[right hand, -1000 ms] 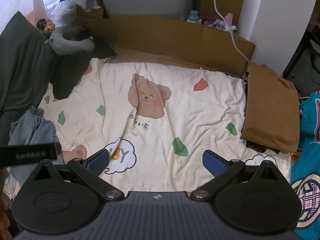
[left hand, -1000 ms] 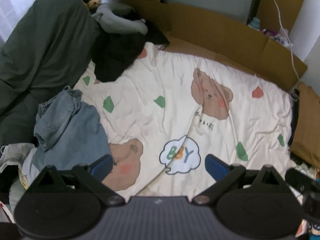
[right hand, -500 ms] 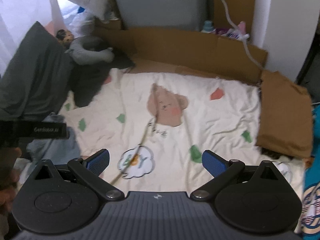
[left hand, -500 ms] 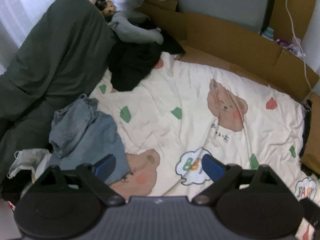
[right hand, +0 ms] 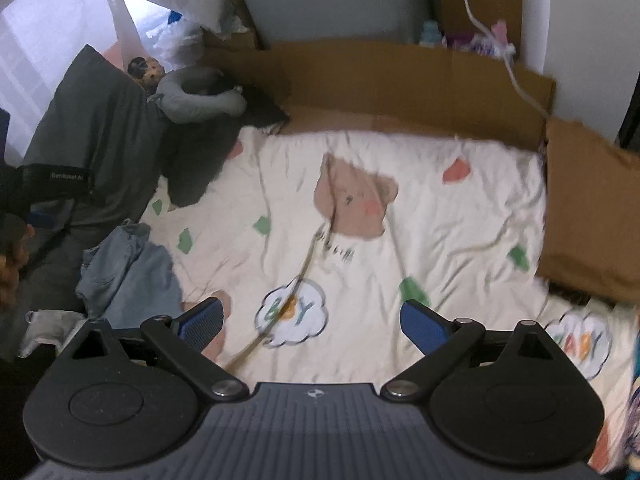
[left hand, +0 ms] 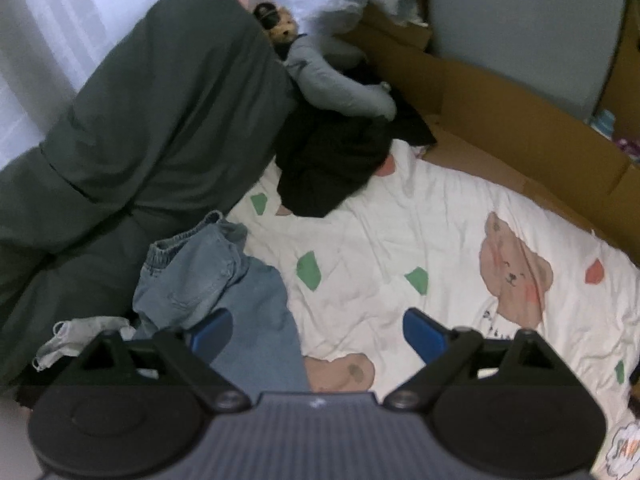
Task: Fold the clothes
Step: 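Lower the left tool onto the jeans and close its fingers on the fabric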
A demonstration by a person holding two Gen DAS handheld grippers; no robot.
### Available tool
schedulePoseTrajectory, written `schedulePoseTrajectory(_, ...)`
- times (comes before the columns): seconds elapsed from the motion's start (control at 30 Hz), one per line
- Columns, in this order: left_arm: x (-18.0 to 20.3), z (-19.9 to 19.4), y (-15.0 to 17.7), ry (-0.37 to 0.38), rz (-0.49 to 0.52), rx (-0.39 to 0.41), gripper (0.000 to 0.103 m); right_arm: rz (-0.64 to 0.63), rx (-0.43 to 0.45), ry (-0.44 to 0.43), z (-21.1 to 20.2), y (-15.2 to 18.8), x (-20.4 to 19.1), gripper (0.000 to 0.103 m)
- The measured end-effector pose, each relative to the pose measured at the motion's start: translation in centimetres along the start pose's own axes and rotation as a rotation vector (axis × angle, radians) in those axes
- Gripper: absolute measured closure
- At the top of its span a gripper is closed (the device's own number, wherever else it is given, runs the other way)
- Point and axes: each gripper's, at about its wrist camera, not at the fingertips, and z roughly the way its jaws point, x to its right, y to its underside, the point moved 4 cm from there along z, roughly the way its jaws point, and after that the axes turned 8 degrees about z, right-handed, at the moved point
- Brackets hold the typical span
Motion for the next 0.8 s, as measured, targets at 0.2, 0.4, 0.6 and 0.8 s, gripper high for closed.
schedulePoseTrajectory(0.2, -3.6, 2.6, -1.3, -0.012, -0.065, 0.019, 0.014, 0.004, -0.019, -0.021, 1.3, -0.8, 0.5, 0.019)
schedulePoseTrajectory(0.4, -7.2, 6.3, -0.9, -0.009, -0.145, -0.024, 0.014, -0.014, 0.003, -0.042, 3.2, -1.5, 0.6, 0.018)
schedulePoseTrajectory(0.6, -9.9, 11.8, 1.2, -0.015, -0.19, -0.129, 0.014, 0.097, -0.081, -0.107, 8.0, -1.4, 1.2, 0.017)
schedulePoseTrajectory(0.8, -12.2, 16.9, 3.1, -0.043, -0.238, -0.197, 0.014, 0.117, -0.117, -0.147, 12.8, -1.0, 0.5, 0.017)
